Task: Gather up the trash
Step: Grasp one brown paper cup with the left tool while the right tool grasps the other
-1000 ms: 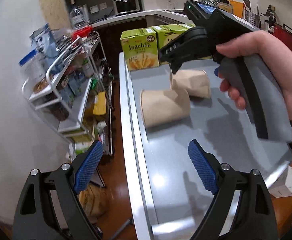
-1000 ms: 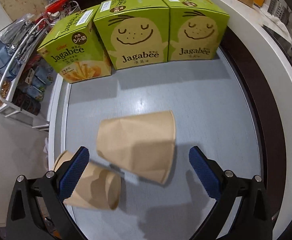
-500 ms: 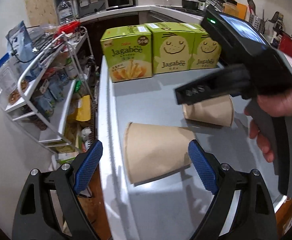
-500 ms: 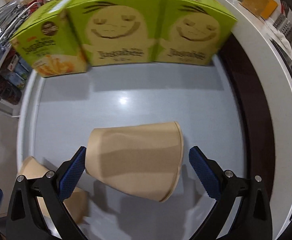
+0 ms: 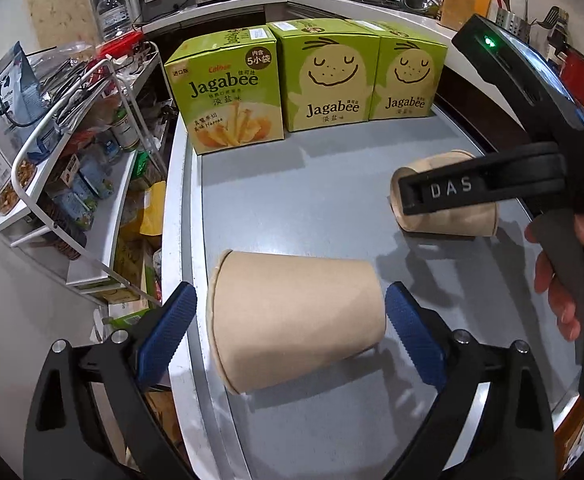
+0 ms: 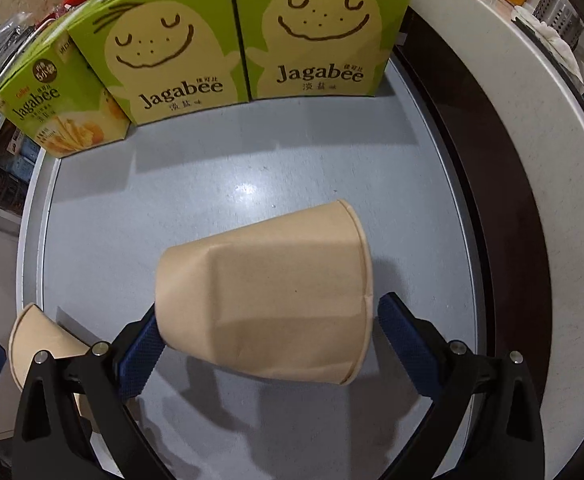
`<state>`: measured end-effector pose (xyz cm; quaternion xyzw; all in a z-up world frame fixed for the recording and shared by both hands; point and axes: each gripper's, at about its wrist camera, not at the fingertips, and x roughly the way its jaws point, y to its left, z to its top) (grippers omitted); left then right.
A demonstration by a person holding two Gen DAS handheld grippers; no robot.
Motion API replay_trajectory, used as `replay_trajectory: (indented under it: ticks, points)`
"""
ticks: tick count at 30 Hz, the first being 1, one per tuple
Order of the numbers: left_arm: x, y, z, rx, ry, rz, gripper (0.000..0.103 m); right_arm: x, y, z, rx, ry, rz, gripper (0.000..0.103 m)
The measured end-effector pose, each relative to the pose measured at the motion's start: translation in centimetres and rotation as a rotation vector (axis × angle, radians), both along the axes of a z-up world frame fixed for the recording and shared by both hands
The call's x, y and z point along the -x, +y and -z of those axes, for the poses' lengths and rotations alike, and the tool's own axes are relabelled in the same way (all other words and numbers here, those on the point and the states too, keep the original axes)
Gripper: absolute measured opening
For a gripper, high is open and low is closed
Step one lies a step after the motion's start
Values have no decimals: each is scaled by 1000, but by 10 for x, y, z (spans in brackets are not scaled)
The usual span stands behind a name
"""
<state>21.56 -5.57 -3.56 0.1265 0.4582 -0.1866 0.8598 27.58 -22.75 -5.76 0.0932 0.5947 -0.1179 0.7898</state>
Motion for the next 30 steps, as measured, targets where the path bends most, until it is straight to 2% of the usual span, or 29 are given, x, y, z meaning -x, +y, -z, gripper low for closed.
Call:
replay_trajectory:
  ticks: [3,9,12,14,16,24,30]
  points:
    - [-1,-3,4,-24,11,-3,97,1,-2,3,0,6,-1,98]
    - [-1,-6,4,-3,7,-9,96,3,-7,6,-8,-4,6,98]
    - [-4,-5,8,-9,36,-20,96,6,-2,7,9,-3,-4,98]
    - [-5,-3,10,-1,47,-30,96,9,1,5,18,-11,-17,95]
    - [-6,-1,12,4,59,-37,93,11,2,4,28,-17,-31,87]
    - [-2,0,10,0,45,-39,93,21,0,5,2,-37,-40,86]
    - [4,3,5,15,38,-40,93,45,-1,-3,-24,-71,-43,86]
